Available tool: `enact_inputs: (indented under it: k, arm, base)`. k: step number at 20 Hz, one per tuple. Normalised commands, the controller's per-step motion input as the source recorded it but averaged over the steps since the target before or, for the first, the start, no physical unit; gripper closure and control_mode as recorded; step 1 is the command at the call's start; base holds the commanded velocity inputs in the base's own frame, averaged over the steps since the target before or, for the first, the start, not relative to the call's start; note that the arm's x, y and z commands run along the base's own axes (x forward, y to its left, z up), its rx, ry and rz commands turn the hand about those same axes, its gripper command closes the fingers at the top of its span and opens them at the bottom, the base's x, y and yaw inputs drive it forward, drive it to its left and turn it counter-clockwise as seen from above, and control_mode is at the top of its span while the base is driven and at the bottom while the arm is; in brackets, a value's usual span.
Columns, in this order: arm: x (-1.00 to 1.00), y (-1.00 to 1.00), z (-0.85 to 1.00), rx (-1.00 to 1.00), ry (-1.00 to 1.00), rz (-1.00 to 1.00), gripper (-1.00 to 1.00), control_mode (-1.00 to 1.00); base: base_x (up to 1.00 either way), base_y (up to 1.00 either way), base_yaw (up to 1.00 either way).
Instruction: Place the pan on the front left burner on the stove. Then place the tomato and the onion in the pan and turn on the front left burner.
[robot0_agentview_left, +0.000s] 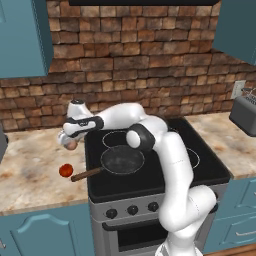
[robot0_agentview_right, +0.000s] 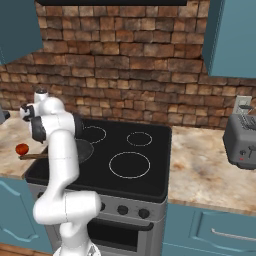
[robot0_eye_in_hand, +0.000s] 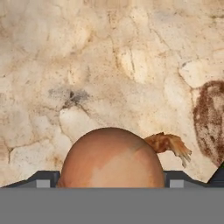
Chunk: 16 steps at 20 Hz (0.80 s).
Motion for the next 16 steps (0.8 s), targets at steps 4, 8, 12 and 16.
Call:
enact_inputs:
  k: [4, 8, 12, 16]
  arm:
    - [-0.13, -0.42, 0.37, 0.0, 0.0, -0.1, 1.0, -1.0]
    - [-0.16, -0.56, 0.46, 0.0, 0.0, -0.09, 1.0, -1.0]
    - [-0.34, -0.64, 0.32, 0.0, 0.0, -0.08, 1.0, -1.0]
    - [-0.47, -0.7, 0.07, 0.0, 0.0, -0.09, 1.0, -1.0]
  base:
    - [0.0, 0.0, 0.0]
    - [0.0, 0.0, 0.0]
    - [0.0, 0.0, 0.0]
    - [0.0, 0.0, 0.0]
